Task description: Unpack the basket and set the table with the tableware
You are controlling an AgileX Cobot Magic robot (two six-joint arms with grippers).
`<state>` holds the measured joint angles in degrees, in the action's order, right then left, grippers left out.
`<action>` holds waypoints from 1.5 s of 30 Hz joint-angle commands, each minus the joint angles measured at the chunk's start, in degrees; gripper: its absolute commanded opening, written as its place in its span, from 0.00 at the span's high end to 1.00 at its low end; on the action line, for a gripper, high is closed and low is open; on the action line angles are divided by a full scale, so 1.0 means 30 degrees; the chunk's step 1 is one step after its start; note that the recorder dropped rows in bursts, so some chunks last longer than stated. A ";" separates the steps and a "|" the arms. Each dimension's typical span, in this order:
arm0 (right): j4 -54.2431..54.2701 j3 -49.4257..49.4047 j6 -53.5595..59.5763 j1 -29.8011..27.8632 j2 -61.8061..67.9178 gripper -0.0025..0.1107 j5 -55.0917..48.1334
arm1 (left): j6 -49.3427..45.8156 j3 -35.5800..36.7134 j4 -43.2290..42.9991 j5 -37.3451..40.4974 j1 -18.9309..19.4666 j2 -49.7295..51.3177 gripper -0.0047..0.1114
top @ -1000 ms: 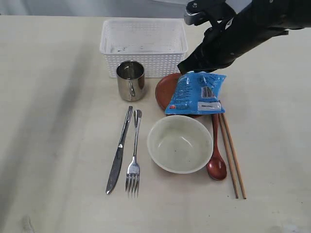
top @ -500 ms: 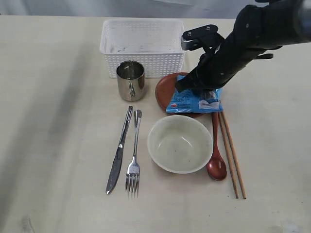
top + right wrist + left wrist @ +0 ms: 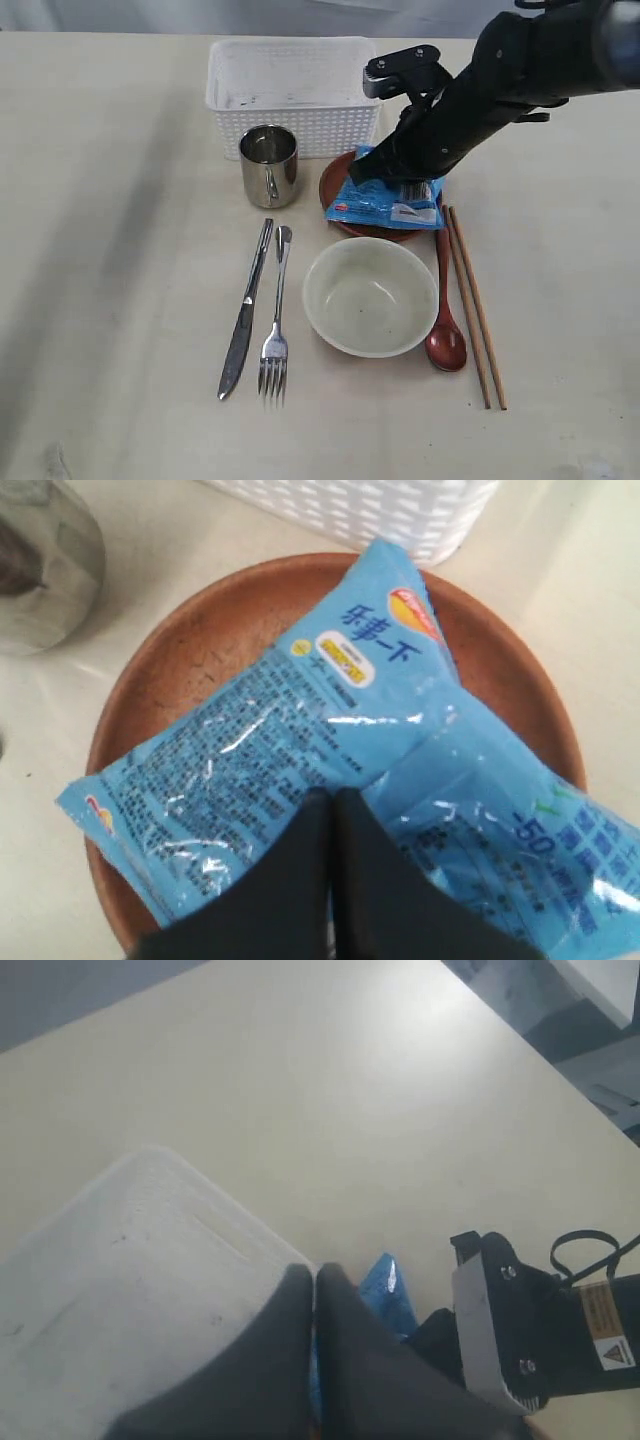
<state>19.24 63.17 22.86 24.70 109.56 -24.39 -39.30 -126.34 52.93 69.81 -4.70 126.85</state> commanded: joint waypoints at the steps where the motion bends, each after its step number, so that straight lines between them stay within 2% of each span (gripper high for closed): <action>1: 0.0229 0.0117 0.0389 0.0343 0.0152 0.98 0.0511 | 0.0090 -0.0003 0.0393 0.0052 0.0003 -0.0197 0.95; 14: 0.0389 0.0821 0.0505 0.0355 -0.0416 0.98 0.0583 | 0.0090 -0.0003 0.0385 0.0052 0.0003 -0.0197 0.95; 19: 0.0464 0.1582 0.0676 0.1043 -0.1112 0.98 -0.0131 | -0.0052 -0.0003 0.0385 0.0052 0.0003 -0.0197 0.95; 27: 0.0652 0.1582 0.1096 0.2696 0.0632 0.98 0.1762 | -0.0281 -0.0003 0.0385 0.0052 0.0003 -0.0197 0.95; 36: 0.1359 0.1582 0.1463 0.2782 0.1992 0.98 0.2744 | -0.0320 -0.0003 0.0385 0.0052 0.0003 -0.0197 0.95; 45: 0.1276 0.1582 0.1837 0.3844 0.2279 0.98 0.3181 | -0.0319 -0.0003 0.0073 0.0052 0.0003 -0.0197 0.95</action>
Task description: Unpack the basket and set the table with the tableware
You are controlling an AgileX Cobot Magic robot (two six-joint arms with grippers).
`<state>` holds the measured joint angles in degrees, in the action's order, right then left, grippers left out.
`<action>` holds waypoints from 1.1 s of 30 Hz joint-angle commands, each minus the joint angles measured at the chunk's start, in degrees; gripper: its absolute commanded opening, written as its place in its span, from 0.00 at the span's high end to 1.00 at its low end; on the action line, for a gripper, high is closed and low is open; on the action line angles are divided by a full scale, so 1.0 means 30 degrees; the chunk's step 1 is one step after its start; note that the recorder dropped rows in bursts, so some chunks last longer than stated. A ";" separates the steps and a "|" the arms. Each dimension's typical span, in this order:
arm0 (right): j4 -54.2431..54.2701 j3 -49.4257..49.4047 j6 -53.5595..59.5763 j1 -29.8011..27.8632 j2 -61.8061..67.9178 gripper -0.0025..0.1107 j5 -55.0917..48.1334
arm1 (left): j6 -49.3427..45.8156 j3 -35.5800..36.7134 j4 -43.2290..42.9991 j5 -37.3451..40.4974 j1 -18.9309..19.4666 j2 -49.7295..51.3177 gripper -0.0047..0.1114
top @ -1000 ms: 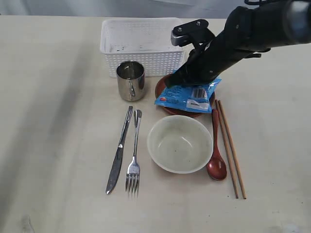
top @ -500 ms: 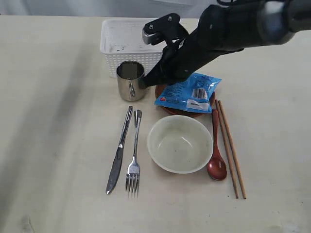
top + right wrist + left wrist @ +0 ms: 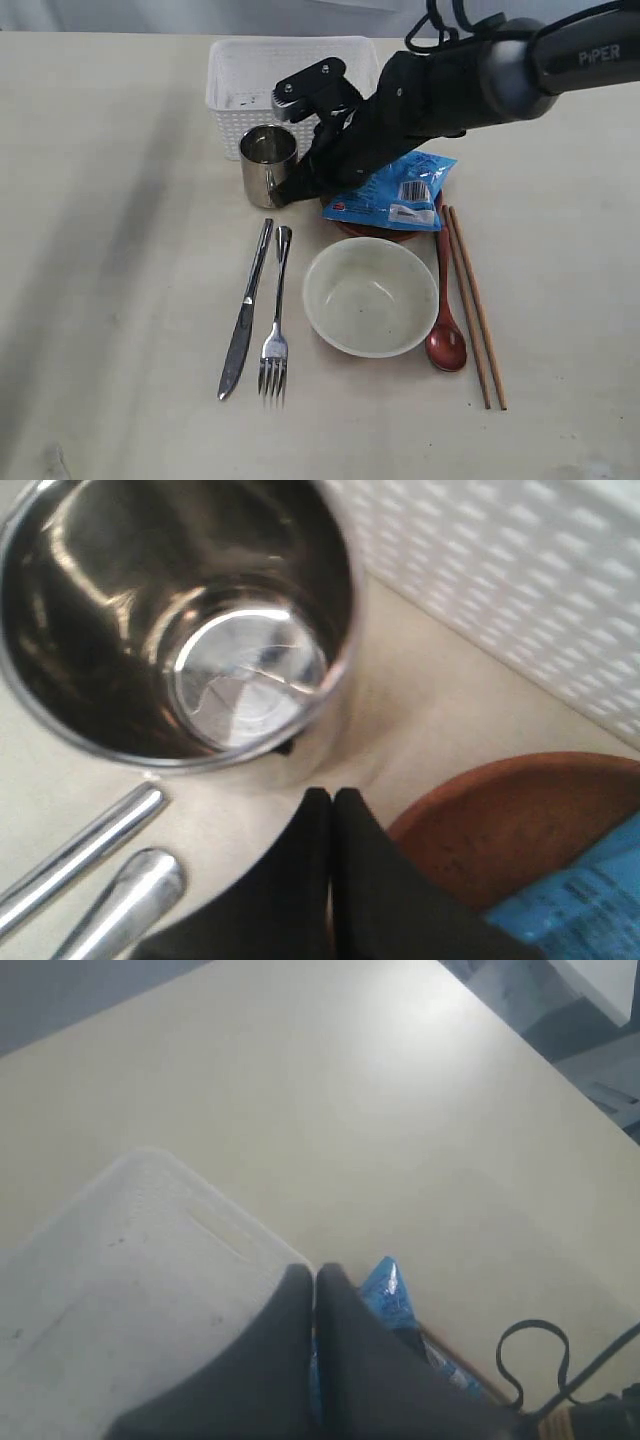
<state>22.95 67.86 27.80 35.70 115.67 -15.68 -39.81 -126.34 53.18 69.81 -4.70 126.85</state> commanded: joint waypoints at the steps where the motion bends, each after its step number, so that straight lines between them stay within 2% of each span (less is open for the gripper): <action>1: 0.0041 0.0020 0.0189 0.0181 0.0333 0.98 0.0279 | -0.0150 -0.0003 -0.0010 0.0052 0.0003 -0.0197 0.95; 25: -0.0708 0.0020 -0.0037 0.0145 0.0933 0.98 0.0454 | -0.0150 -0.0003 0.0011 0.0052 0.0003 -0.0197 0.95; 33: -0.1310 0.0020 -0.0978 -0.1208 0.0933 0.98 -0.0395 | -0.0150 -0.0003 0.0011 0.0052 0.0003 -0.0197 0.95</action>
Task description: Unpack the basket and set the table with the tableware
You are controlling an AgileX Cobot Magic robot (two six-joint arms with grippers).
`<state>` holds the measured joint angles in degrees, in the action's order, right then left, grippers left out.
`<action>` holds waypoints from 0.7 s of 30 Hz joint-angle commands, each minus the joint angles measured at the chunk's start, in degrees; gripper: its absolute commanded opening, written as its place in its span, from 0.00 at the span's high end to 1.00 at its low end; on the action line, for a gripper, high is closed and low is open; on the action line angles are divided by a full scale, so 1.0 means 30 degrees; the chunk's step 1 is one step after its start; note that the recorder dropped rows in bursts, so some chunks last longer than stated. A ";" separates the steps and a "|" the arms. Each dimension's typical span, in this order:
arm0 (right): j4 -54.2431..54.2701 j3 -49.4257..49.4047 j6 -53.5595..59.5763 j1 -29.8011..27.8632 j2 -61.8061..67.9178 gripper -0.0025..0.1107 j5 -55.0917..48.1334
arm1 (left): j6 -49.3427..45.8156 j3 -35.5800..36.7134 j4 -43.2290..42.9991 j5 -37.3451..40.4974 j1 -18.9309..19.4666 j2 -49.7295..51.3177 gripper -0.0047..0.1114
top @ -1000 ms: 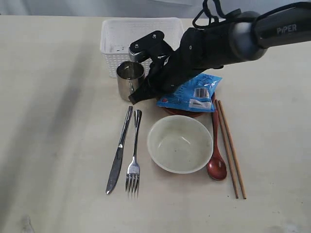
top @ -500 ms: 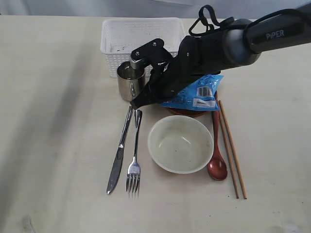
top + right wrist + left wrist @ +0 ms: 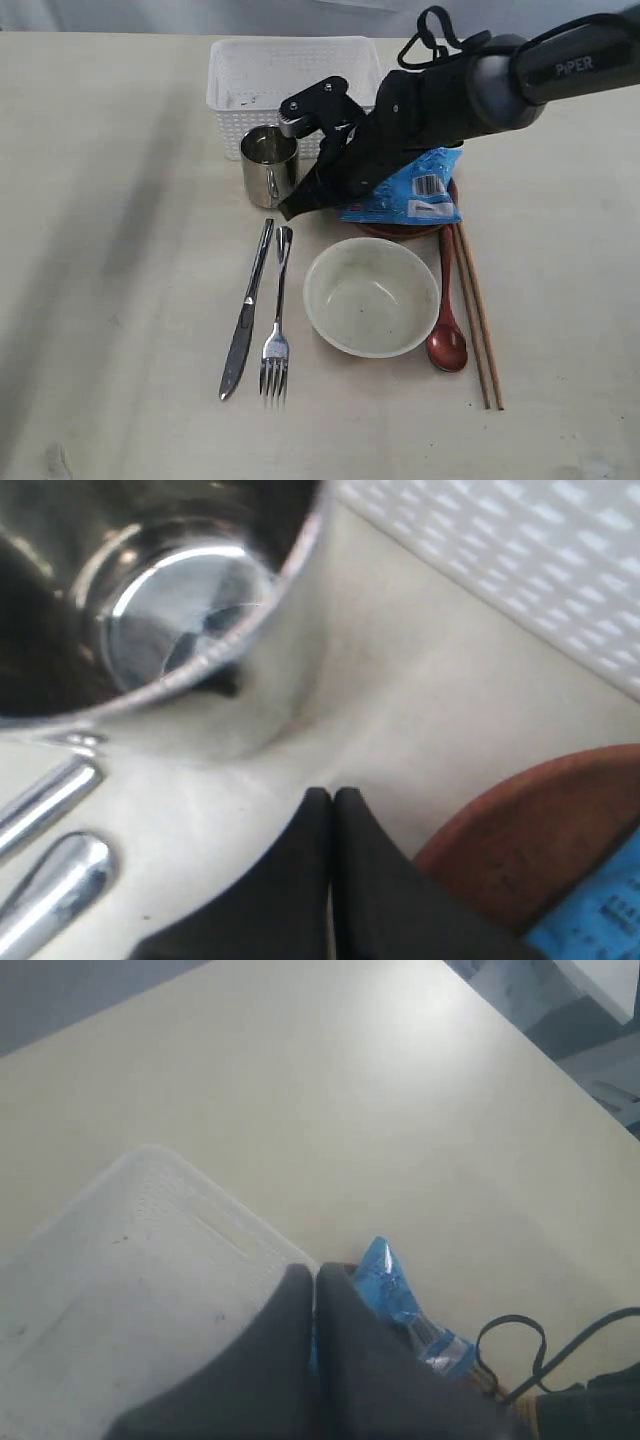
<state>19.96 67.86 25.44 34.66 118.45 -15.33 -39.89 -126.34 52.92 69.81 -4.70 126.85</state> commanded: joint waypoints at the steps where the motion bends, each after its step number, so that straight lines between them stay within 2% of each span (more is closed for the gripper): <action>1: -0.0314 0.0020 -0.0190 -0.0967 0.0007 0.98 -0.0626 | -0.0122 -0.0003 0.0096 0.0052 0.0003 -0.0197 0.95; 12: -0.0663 0.0020 -0.0190 -0.1241 -0.1093 0.98 -0.1120 | -0.0122 -0.0003 0.0096 0.0052 0.0003 -0.0197 0.95; 21: -0.1782 0.0020 -0.0826 -0.1773 -0.5994 0.98 -0.5189 | 0.0303 -0.0003 -0.1151 0.0052 0.0118 -0.0453 0.96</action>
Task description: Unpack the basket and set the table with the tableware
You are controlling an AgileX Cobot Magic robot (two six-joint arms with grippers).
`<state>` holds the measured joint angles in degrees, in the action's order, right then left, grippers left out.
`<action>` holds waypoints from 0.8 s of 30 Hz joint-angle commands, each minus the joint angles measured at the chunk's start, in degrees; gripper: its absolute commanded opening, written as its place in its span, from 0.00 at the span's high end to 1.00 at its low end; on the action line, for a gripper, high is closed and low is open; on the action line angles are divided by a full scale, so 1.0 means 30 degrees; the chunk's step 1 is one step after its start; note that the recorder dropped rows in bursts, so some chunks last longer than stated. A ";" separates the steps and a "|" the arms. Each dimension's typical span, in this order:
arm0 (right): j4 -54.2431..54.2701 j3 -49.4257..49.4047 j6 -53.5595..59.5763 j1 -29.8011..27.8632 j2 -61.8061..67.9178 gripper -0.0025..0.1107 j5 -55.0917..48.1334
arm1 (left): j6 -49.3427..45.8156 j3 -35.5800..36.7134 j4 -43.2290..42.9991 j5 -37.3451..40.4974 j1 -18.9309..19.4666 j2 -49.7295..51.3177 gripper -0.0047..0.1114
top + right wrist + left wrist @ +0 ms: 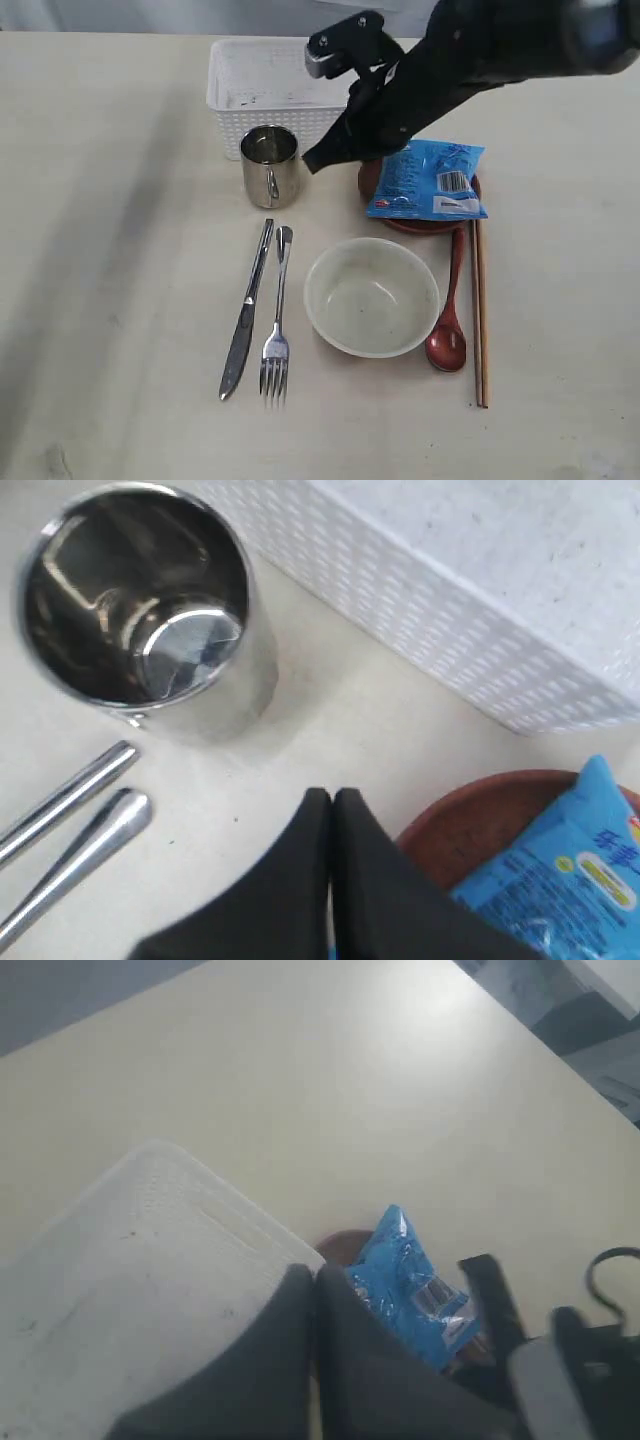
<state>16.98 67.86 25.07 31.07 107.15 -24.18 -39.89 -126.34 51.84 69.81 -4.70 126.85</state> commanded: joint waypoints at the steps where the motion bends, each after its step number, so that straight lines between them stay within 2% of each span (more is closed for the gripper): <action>1: -0.0983 0.0020 -0.1185 -0.0844 -0.2709 0.98 -0.2689 | 0.0628 -0.0003 -0.1064 0.0052 0.0160 -0.0502 0.96; 5: -0.2353 0.0020 -0.3820 -0.2698 -0.4706 0.98 -0.5417 | 0.1532 0.0647 -0.2212 0.0052 0.0160 -0.1298 0.96; 9: -0.2663 0.0020 -0.5414 -0.4675 -0.6004 0.98 -0.8131 | 0.1458 0.3623 -0.2358 -0.0098 0.0160 -0.3053 0.96; 13: -0.2751 0.0020 -0.5802 -0.5329 -0.6418 0.98 -1.0477 | 0.0863 0.8264 -0.2692 -0.3894 0.0160 -0.5633 0.96; 16: -0.2983 -0.0373 -0.6178 -0.5329 -0.6418 0.98 -1.2060 | 0.0351 1.2555 -0.2744 -0.8076 0.0160 -0.7961 0.96; 19: -0.3914 -0.1592 -0.7161 -0.5163 -0.6418 0.98 -1.2063 | 0.0306 1.6890 -0.2644 -1.2657 0.0121 -1.0458 0.96; 22: -0.4668 -0.3147 -0.8357 -0.5163 -0.6418 0.98 -1.1204 | 0.0306 2.0039 -0.2603 -1.5399 -0.0007 -1.2491 0.96; 24: -0.3931 -0.4819 -0.8357 -0.5163 -0.6418 0.98 -0.9593 | 0.0306 2.1917 -0.2603 -1.6641 -0.0007 -1.4093 0.96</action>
<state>4.30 56.82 0.97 15.63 88.14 -57.19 -38.58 -65.00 43.80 24.78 -4.47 88.78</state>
